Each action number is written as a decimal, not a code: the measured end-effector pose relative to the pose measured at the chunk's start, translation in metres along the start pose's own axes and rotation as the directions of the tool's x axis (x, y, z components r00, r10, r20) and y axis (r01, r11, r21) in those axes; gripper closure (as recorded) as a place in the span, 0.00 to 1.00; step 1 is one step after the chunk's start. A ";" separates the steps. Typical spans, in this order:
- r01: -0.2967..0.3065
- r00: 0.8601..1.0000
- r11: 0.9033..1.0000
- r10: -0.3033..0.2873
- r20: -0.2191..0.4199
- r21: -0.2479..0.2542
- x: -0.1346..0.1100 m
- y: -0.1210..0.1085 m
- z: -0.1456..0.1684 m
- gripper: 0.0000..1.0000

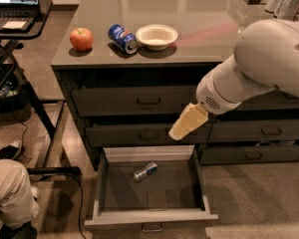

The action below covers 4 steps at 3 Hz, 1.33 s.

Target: Pick redbull can from bottom drawer and place on counter

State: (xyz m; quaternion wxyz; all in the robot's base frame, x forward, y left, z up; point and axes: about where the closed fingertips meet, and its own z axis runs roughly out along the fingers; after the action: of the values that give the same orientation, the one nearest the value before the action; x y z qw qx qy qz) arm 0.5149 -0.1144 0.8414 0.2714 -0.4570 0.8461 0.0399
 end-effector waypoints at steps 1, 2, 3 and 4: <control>0.010 1.000 1.000 -0.010 -0.003 -0.002 0.000 0.001 -0.001 0.00; -0.021 1.000 0.999 0.021 -0.011 -0.024 -0.001 0.007 0.023 0.00; -0.098 0.995 0.992 0.098 -0.012 -0.084 0.002 0.034 0.092 0.00; -0.109 0.994 0.988 0.106 -0.030 -0.113 0.003 0.076 0.177 0.00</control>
Offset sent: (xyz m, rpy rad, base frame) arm 0.0128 0.0281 -0.0529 0.0386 0.0786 -0.0382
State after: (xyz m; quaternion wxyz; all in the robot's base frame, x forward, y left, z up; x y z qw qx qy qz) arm 0.5281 -0.0165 0.6763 0.2322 -0.4259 0.8690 0.0973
